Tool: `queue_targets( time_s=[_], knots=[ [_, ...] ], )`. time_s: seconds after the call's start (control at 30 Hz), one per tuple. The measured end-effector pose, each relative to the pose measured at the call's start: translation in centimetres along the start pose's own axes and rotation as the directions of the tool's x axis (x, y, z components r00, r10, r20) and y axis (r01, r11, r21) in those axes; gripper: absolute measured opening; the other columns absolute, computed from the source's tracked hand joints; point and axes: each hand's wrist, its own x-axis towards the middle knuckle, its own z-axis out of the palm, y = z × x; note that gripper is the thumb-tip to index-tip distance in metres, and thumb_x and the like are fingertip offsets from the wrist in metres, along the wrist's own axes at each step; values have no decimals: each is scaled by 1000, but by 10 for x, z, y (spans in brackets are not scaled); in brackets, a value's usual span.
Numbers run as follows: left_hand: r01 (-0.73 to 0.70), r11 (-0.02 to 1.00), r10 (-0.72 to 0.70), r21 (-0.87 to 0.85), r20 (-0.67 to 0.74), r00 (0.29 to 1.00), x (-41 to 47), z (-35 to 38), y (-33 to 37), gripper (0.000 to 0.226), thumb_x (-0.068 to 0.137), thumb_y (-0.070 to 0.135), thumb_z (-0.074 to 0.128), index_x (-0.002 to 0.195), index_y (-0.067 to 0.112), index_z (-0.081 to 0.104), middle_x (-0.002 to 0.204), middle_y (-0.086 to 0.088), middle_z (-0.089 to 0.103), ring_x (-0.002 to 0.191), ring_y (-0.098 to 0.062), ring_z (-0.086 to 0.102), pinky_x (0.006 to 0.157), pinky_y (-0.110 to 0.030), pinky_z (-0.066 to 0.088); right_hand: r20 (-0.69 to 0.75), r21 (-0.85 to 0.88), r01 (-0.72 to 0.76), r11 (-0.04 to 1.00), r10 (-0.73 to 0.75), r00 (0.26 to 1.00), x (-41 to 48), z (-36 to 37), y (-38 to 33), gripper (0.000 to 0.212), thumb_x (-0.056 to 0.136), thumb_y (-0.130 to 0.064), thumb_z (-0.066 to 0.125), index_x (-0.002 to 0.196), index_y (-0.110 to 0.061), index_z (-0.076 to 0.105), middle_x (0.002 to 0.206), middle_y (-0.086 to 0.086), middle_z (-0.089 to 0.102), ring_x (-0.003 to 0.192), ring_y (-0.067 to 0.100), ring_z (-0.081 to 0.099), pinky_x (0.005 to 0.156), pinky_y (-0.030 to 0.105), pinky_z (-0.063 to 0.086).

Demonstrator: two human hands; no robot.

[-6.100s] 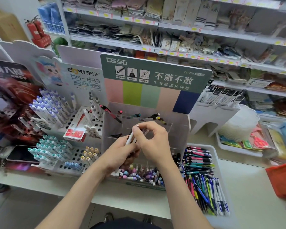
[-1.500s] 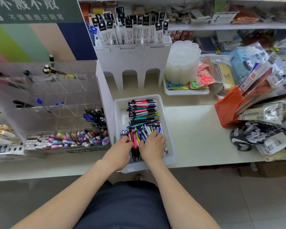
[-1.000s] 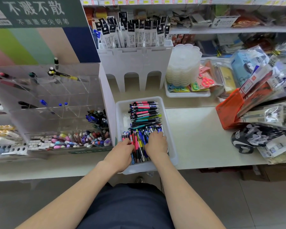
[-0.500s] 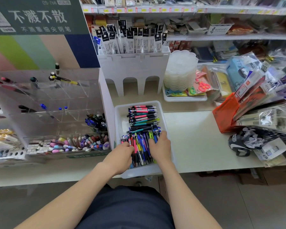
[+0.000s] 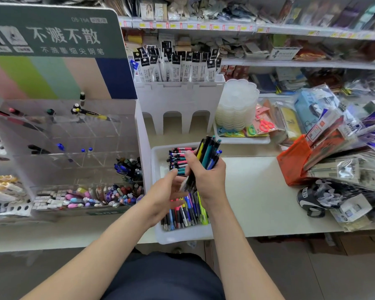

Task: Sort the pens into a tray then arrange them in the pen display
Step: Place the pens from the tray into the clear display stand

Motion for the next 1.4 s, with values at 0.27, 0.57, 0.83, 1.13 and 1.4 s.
queue_targets(
  time_s=[0.27, 0.57, 0.83, 1.13, 1.4],
  knots=[
    [-36, 939, 113, -343, 208, 972, -38, -18, 36, 50, 114, 36, 33, 131, 15, 75, 133, -12, 73, 115, -25, 73, 92, -43, 58, 78, -275, 130, 953, -113, 991, -15, 46, -12, 21, 87, -20, 85, 75, -12, 69, 72, 8, 71, 70, 27, 71, 68, 43, 61],
    [-288, 958, 272, 18, 274, 922, -62, -101, 55, 46, 88, 28, 47, 121, 6, 71, 104, -15, 77, 93, -25, 71, 79, -36, 55, 377, -139, -139, 980, 182, 908, -23, 99, -35, 18, 90, -27, 78, 84, -12, 70, 78, 6, 64, 74, 24, 63, 69, 43, 50],
    [-438, 878, 385, 194, 257, 886, -82, -155, 77, 27, 93, -16, 52, 108, 5, 60, 77, -17, 56, 61, -24, 53, 51, -30, 44, 489, -117, -247, 962, 273, 829, -37, 165, -28, 23, 93, -28, 81, 104, -9, 76, 94, 13, 76, 89, 25, 72, 82, 45, 59],
    [-505, 736, 518, 451, 106, 849, -83, -214, 87, 12, 88, 18, 69, 98, 19, 63, 68, -3, 56, 61, -17, 51, 61, -39, 43, 199, -89, 151, 985, -131, 971, -36, 210, -18, 41, 90, -13, 85, 128, -18, 73, 116, 1, 80, 107, 23, 77, 95, 43, 62],
    [-555, 736, 553, 387, 129, 823, -88, -252, 88, 25, 98, 33, 77, 118, 24, 64, 81, -10, 72, 61, -18, 60, 59, -42, 51, 118, -71, 94, 993, -85, 989, -40, 239, -17, 37, 76, -33, 90, 109, -20, 78, 98, 2, 82, 90, 15, 76, 80, 30, 60]
  ],
)
